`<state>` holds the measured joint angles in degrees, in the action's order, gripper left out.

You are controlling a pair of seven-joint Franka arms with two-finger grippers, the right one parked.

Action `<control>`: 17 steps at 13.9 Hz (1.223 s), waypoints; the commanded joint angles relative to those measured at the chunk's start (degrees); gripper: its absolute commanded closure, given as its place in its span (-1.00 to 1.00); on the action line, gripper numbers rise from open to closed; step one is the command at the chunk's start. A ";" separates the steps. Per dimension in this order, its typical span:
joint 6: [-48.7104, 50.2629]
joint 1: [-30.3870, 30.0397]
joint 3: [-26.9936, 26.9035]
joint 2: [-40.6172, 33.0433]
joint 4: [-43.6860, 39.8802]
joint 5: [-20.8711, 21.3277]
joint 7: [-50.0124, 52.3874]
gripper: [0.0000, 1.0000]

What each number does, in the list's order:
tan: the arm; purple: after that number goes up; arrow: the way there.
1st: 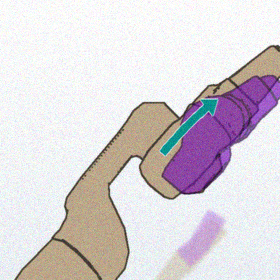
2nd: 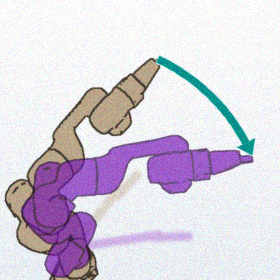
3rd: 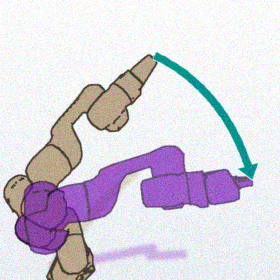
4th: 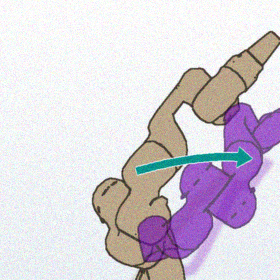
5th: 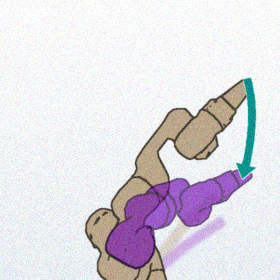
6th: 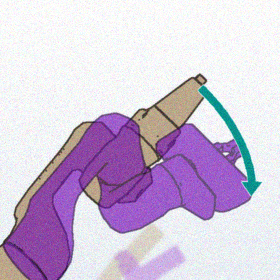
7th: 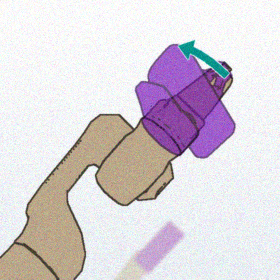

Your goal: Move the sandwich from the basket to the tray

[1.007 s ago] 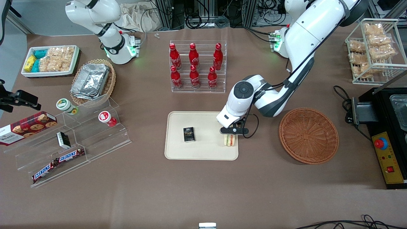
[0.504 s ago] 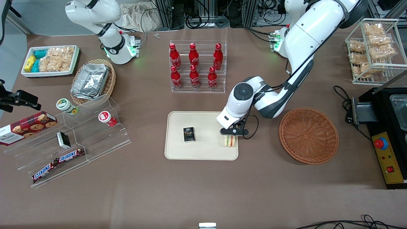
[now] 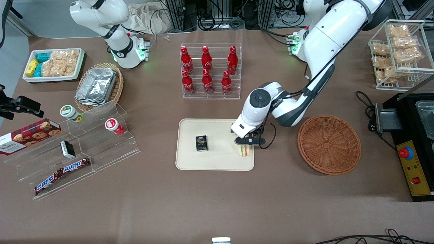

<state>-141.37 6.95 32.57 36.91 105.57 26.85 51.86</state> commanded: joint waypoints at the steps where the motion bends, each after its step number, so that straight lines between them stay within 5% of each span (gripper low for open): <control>1: -0.75 -0.09 -0.05 -0.35 -0.97 1.10 0.26 -0.99; 12: 10.03 -6.07 0.30 -12.74 -5.26 -4.51 0.18 -0.99; 17: 29.44 -10.27 0.30 -14.32 -17.03 -15.14 -13.24 -0.99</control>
<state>-119.35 -1.31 32.58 23.76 93.18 15.70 44.77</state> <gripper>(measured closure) 0.004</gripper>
